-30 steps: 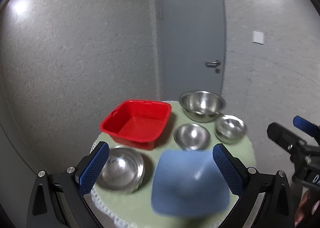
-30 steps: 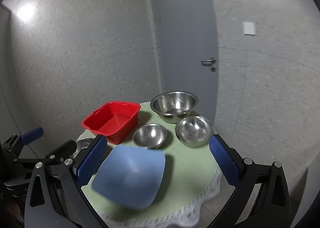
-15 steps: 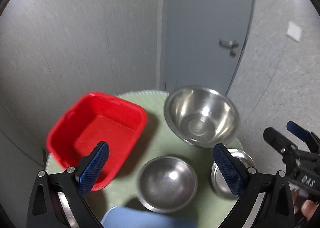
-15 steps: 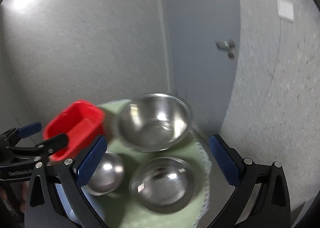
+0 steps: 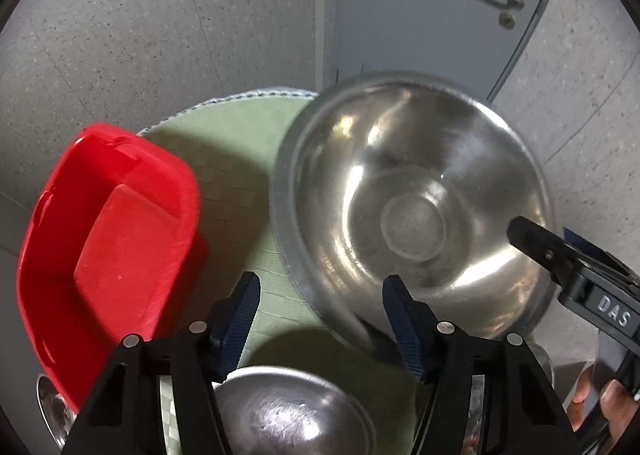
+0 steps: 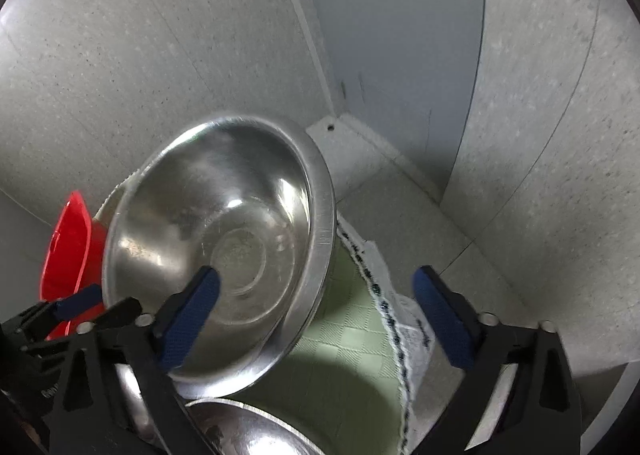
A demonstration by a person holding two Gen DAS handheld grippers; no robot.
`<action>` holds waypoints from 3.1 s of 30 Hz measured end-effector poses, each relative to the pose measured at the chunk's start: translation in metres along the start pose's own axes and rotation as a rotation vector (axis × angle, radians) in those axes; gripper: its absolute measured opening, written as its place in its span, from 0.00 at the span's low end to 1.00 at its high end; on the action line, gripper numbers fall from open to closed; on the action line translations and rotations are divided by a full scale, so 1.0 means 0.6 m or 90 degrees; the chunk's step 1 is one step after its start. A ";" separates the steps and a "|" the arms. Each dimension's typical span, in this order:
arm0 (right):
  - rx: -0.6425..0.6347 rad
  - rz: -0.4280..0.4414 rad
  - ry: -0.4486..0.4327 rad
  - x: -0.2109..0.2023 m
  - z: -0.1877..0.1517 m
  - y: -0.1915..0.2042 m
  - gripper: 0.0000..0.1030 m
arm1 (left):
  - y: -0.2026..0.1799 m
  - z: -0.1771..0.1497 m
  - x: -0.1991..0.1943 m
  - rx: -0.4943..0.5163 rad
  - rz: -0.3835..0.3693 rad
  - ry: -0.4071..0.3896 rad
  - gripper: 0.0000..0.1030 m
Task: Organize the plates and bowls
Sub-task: 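Close both grippers on the rim of the large steel bowl, then carry the large steel bowl into the red basin and open both grippers, then move both grippers to the light blue plate and pinch its edge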
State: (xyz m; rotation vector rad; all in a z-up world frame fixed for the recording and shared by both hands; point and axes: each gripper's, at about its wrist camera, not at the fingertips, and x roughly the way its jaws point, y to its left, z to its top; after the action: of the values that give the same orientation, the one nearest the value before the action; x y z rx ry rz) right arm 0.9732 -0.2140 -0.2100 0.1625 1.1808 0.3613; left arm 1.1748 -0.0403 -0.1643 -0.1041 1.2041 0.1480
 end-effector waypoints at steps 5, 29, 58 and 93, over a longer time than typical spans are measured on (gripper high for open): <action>0.008 0.048 0.040 0.024 -0.005 -0.004 0.36 | -0.009 0.035 0.068 -0.003 -0.030 0.010 0.31; -0.168 0.064 -0.048 -0.086 -0.040 0.339 0.26 | 0.216 -0.017 0.005 -0.111 -0.044 -0.203 0.27; -0.215 0.038 0.092 0.131 -0.013 0.527 0.43 | 0.471 0.104 0.176 -0.182 -0.056 -0.045 0.29; -0.023 -0.019 -0.063 -0.152 -0.337 0.316 0.76 | 0.315 -0.260 -0.036 0.024 -0.046 -0.142 0.89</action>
State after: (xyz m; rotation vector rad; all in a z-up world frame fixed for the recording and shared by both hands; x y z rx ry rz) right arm 0.7200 -0.0830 -0.1478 0.1293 1.0767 0.3443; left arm 0.9912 0.1197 -0.1998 -0.0951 0.9788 0.0718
